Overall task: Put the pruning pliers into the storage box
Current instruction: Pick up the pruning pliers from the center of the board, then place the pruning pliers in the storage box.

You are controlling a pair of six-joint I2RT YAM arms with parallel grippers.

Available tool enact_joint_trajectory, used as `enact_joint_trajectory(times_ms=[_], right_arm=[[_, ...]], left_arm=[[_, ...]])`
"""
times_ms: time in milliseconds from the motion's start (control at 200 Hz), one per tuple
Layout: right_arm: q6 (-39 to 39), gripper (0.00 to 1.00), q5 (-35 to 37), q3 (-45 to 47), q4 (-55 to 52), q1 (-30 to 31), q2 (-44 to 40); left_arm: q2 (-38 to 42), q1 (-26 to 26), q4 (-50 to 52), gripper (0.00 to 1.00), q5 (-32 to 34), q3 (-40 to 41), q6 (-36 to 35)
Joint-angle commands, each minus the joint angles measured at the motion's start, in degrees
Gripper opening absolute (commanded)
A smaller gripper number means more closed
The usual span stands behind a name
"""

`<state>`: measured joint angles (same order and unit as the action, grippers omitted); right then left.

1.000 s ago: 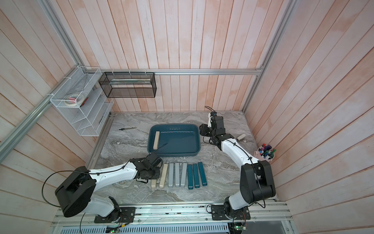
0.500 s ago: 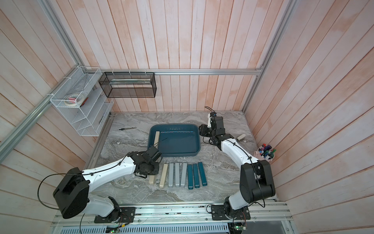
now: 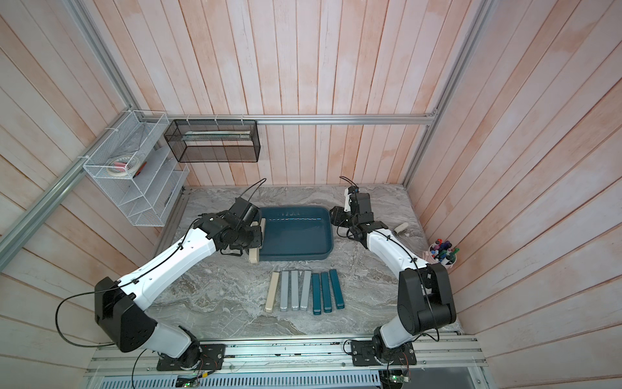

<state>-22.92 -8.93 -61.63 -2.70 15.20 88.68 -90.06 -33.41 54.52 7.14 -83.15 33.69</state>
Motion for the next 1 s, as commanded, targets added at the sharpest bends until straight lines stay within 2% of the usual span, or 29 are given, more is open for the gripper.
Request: enact_joint_trajectory(times_ms=[0,270,450,620,780,995], right_arm=[[-0.87,0.55,-0.39,-1.66,-1.12,0.26,-1.22],[-0.52,0.55,0.26,0.40,-2.56,0.26,-4.13],[-0.51,0.55,0.16,1.08,-3.26,0.26,-4.87],[-0.40,0.55,0.32,1.07,-3.38,0.26,-4.75],[-0.20,0.55,0.24,0.99,-3.41,0.28,-4.19],[0.33,0.55,0.08,0.37,-3.88,0.27,-3.01]], left_arm=[[-6.11,1.03,-1.16,0.24,1.95,-6.69,-4.29],[-23.89,3.40,-1.00,0.24,2.30,-26.41,-9.13],[-32.69,4.88,-1.60,0.24,1.21,-33.17,-11.49],[-37.19,5.37,-3.18,0.23,0.33,-33.12,-11.29],[-37.92,5.61,-7.49,0.23,0.82,-28.56,-10.08],[-39.78,6.24,-8.94,0.23,1.55,-26.55,-9.46]])
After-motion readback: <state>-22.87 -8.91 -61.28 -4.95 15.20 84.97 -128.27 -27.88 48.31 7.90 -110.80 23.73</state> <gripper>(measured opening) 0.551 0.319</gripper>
